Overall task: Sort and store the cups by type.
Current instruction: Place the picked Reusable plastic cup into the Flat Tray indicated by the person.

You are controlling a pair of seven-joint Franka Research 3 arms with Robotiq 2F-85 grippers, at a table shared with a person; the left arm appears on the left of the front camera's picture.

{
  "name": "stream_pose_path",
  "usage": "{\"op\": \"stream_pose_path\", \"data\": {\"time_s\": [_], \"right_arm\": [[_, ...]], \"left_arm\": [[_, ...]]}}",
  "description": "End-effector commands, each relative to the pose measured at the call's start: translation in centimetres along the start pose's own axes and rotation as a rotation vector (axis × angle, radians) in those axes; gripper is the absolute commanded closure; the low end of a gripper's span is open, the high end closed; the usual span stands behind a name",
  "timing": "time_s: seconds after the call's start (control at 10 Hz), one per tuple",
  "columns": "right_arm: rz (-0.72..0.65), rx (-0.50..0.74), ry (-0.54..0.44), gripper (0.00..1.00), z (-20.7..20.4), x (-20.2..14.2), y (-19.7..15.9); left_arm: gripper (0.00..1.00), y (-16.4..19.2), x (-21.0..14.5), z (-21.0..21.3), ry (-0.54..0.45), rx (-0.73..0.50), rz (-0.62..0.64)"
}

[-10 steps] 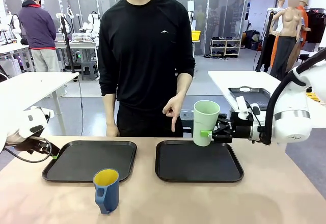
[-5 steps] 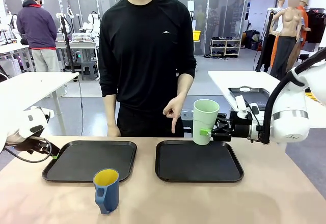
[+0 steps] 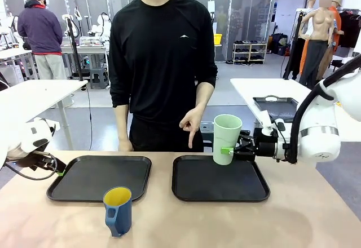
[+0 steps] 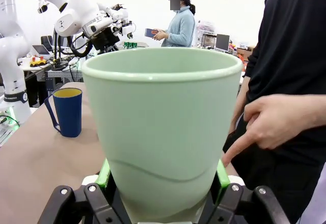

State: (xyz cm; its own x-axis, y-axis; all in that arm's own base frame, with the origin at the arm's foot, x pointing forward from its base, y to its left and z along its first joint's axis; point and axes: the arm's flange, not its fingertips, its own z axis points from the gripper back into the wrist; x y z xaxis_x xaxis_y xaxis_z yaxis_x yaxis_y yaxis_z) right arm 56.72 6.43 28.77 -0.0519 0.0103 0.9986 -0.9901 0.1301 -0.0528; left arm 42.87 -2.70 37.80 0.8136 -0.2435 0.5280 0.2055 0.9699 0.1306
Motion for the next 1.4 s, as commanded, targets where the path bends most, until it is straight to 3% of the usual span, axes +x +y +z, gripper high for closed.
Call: {"op": "stream_pose_path", "data": {"time_s": [0.0,0.7,1.2,1.3], "right_arm": [[-0.025,0.001,-0.03,0.15,-0.2,-2.2,-1.5],[-0.101,-0.022,-0.01,0.15,-0.7,-8.1,-3.3],[-0.13,-0.027,0.006,0.15,-0.8,-9.0,-3.8],[-0.138,-0.027,0.013,0.06,-0.7,-9.0,-3.8]], "left_arm": [[0.0,0.0,0.0,0.0,0.004,0.003,-0.007],[0.0,0.0,0.0,0.0,0.004,0.003,-0.007],[0.0,0.0,0.0,0.0,0.004,0.003,-0.007],[0.0,0.0,0.0,0.0,0.004,0.003,-0.007]]}}
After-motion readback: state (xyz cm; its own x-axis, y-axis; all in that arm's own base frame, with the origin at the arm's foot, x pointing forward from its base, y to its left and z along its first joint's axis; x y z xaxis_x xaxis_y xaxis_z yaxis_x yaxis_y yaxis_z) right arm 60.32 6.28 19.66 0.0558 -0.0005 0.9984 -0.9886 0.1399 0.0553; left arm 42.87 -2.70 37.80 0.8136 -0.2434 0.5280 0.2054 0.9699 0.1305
